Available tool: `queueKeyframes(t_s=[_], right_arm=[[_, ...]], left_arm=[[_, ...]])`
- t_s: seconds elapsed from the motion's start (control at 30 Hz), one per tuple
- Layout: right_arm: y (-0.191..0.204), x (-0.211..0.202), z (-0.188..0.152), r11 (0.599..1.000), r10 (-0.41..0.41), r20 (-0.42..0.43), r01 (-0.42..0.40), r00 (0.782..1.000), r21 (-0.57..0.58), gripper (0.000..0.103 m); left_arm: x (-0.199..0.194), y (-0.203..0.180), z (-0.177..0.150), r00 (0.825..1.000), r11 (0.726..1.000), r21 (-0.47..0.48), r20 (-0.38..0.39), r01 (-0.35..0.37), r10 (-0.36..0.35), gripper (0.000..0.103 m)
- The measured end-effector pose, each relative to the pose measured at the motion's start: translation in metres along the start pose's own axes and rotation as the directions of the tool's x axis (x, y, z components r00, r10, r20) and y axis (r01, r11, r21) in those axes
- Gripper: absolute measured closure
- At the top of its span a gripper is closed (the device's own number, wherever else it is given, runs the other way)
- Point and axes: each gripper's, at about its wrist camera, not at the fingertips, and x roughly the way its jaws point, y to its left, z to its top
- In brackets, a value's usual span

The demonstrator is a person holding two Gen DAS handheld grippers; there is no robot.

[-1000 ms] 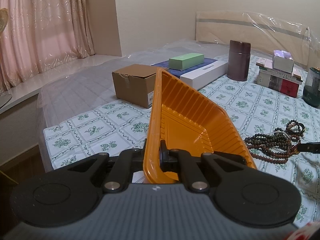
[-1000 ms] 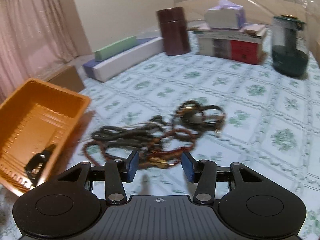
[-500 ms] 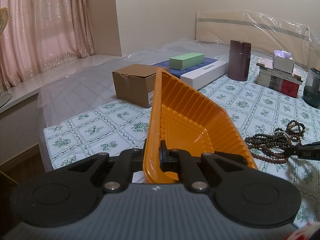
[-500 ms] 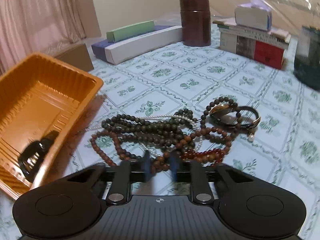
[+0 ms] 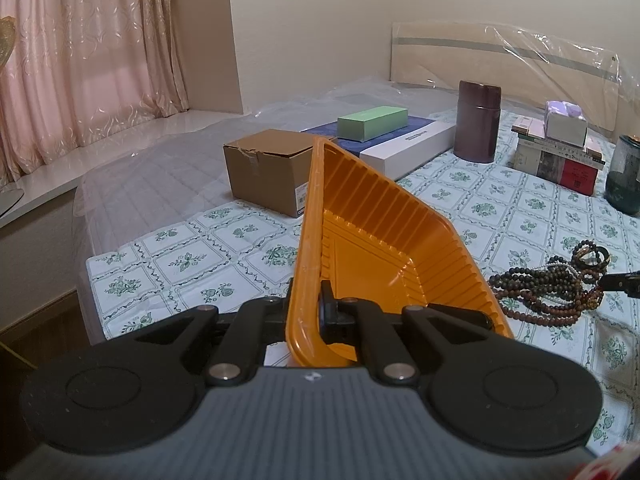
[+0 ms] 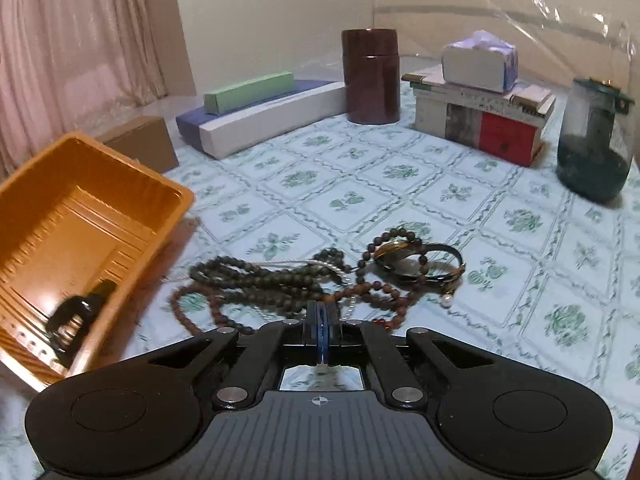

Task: Organize jewelry

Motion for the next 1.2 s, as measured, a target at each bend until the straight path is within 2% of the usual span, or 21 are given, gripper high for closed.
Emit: queueKeyframes(t_s=[0.03,0.13,0.2,0.43,0.47,0.5,0.53,0.6,0.83,1.2], right_arm=[[-0.001,0.002,-0.001,1.000,-0.004,-0.006,0.004,1.000,-0.005,0.097],[-0.003,0.008,-0.006,0.998,-0.027,-0.022,0.026,0.999,-0.055,0.072],[-0.004,0.014,-0.010,0.996,-0.025,-0.042,0.022,0.999,-0.085,0.071],[0.002,0.031,-0.017,0.978,-0.021,-0.065,0.007,0.998,-0.209,0.072],[0.002,0.031,-0.017,0.977,-0.024,-0.067,0.009,0.997,-0.213,0.074],[0.002,0.030,-0.016,0.976,-0.024,-0.072,0.008,0.997,-0.218,0.088],[0.004,0.029,-0.017,0.973,-0.027,-0.072,0.010,0.997,-0.229,0.094],[0.005,0.026,-0.018,0.971,-0.026,-0.081,0.006,0.996,-0.238,0.097],[0.002,-0.002,-0.014,0.978,-0.009,-0.031,0.002,0.999,-0.209,0.098],[0.006,-0.054,0.027,0.984,0.090,0.085,-0.076,0.992,-0.160,0.098]], left_arm=[[0.000,0.000,0.001,1.000,1.000,0.000,-0.001,0.000,0.000,0.097],[0.000,-0.001,0.001,1.000,1.000,-0.001,0.000,-0.001,0.001,0.097],[0.000,0.000,0.001,1.000,1.000,0.000,0.001,0.000,0.000,0.097],[0.001,0.000,0.002,1.000,1.000,-0.005,-0.003,-0.001,0.000,0.097],[0.001,0.000,0.002,1.000,1.000,-0.004,-0.002,-0.001,0.001,0.097],[0.001,0.001,0.002,1.000,1.000,-0.005,-0.002,-0.001,0.001,0.097],[0.001,0.001,0.002,1.000,1.000,-0.006,-0.002,-0.001,0.001,0.097],[0.001,0.001,0.002,1.000,1.000,-0.006,-0.001,-0.001,0.001,0.097],[0.000,0.000,0.003,1.000,1.000,-0.004,-0.001,0.000,0.000,0.097],[-0.001,-0.002,0.003,1.000,1.000,-0.004,0.000,0.001,-0.001,0.097]])
